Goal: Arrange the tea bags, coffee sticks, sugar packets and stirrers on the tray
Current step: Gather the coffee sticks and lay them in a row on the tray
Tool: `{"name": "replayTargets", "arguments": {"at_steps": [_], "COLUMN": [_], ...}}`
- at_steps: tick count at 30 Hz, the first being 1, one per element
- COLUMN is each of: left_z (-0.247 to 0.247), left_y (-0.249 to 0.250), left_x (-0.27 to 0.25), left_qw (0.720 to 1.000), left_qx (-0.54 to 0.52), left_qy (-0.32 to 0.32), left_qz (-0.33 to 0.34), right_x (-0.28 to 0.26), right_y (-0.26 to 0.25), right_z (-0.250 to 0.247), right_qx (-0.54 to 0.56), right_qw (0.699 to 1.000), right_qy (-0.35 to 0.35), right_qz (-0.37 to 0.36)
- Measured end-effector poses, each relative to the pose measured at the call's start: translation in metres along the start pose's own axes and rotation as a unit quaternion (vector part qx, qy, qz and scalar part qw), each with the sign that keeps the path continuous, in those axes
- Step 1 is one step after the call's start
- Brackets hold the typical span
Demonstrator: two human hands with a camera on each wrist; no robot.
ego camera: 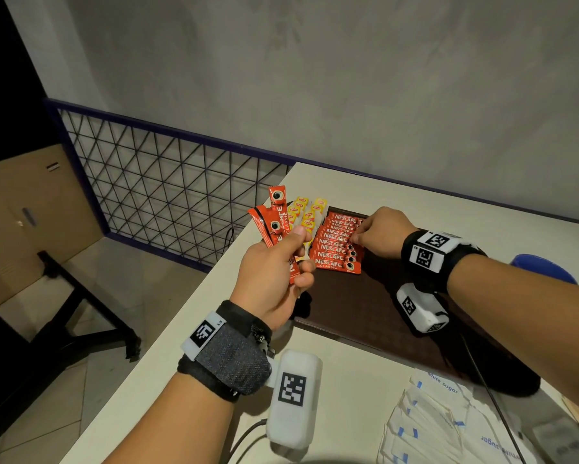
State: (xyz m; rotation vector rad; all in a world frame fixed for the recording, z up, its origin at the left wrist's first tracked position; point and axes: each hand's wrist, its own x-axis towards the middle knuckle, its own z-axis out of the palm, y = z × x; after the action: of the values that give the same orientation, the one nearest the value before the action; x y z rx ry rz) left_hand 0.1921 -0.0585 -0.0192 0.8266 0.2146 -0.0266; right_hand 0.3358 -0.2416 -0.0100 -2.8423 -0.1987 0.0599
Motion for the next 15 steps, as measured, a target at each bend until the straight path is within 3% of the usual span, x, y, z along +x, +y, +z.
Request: {"name": "replayTargets", "arguments": {"at_steps": [6,11,13,15], "left_z": [0.002,0.003,0.005,0.005], "left_y": [0.001,0.0,0.0,-0.001], "left_x": [-0.002,-0.003,-0.004,-0.006], "left_qw": [1.0,0.999,0.998,0.995], "left_qx": [-0.007,-0.006,-0.002,0.02], "left_qy": [0.001,-0.031,-0.051,-0.071], "left_qz": [-0.002,-0.025,-0.049,-0.064], "right_x": [-0.002,-0.017,-0.03,-0.048], "right_y": [-0.001,-0.007,-0.014,-0.024], "right_z": [-0.001,-0.014,-0.019,-0.025], "right_qx": [0.01,0.131,0.246,0.375], "right_qw": [1.0,0.99,0.967,0.925], "right_qy": [0.003,0.049,0.039,0.011], "right_qz": [0.002,-0.036,-0.054,-0.065]}}
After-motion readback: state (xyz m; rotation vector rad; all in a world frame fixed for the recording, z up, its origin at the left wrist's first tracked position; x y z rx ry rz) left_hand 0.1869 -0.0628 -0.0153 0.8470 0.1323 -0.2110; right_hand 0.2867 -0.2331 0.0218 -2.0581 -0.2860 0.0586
